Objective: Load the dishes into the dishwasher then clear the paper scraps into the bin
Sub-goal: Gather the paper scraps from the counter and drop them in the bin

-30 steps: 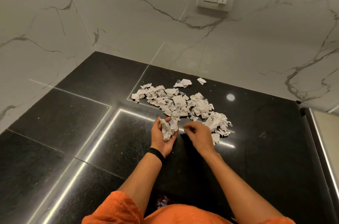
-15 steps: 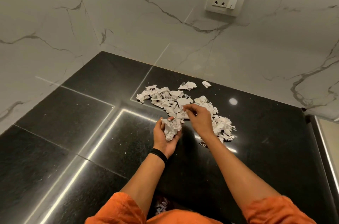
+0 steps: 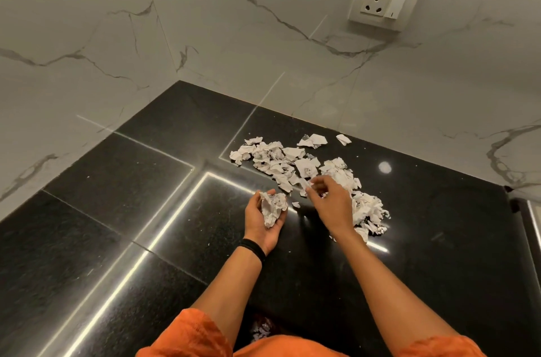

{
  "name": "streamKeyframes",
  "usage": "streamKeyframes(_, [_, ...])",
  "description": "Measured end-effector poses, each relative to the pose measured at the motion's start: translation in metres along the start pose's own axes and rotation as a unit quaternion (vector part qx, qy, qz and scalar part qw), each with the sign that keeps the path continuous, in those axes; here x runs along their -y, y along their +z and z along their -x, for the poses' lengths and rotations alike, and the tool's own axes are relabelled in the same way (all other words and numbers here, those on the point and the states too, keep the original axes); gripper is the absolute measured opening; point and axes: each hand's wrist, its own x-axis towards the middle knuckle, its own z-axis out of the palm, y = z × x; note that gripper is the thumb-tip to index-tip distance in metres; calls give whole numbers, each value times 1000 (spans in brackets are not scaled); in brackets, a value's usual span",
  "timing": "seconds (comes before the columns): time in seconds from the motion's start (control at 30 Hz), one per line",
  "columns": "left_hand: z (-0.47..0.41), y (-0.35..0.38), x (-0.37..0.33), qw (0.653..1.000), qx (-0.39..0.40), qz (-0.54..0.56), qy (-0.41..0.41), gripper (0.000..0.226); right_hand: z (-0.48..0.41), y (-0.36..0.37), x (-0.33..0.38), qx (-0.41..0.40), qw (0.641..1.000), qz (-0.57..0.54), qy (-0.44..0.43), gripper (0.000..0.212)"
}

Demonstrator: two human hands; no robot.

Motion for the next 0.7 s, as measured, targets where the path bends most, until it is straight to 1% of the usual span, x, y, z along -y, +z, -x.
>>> streamKeyframes(0.07, [1, 8, 4, 1000, 9, -14, -3, 38, 4, -4, 10, -4, 997, -77, 17, 14])
streamKeyframes(0.13, [0, 12, 9, 999, 18, -26, -7, 38, 11, -3, 21, 4, 994, -106, 9, 11])
streamKeyframes(0.2, [-3, 14, 13, 999, 33, -20, -19, 39, 18, 3, 30, 35, 996, -80, -15, 8])
streamKeyframes(0.3, [-4, 15, 13, 998, 46, 2, -41, 37, 27, 16, 34, 112, 990, 29, -80, 9])
streamKeyframes(0.33, [-5, 15, 12, 998, 46, 9, -44, 37, 27, 18, 34, 123, 988, 35, -91, 10])
streamKeyframes(0.4, [-6, 13, 10, 998, 52, 26, -39, 38, 24, 17, 35, 113, 991, -17, -71, 12])
streamKeyframes(0.47, [-8, 11, 6, 997, 53, 38, -33, 41, 14, 11, 33, 68, 995, -70, -25, 12])
streamKeyframes(0.5, [-8, 10, 5, 997, 47, 44, -31, 42, 7, 8, 29, 46, 996, -70, -12, 13])
streamKeyframes(0.53, [-9, 9, 4, 998, 42, 48, -29, 43, -1, 6, 23, 35, 998, -49, -6, 13])
streamKeyframes(0.57, [-10, 8, 3, 998, 38, 50, -29, 43, -8, 4, 14, 44, 999, -13, -2, 16])
streamKeyframes(0.63, [-9, 7, 0, 997, 33, 57, -26, 42, -19, 5, 2, 111, 990, 91, -7, 29])
streamKeyframes(0.7, [-11, 2, -1, 998, 28, 59, -23, 40, -18, 12, -8, 174, 966, 186, -39, 42])
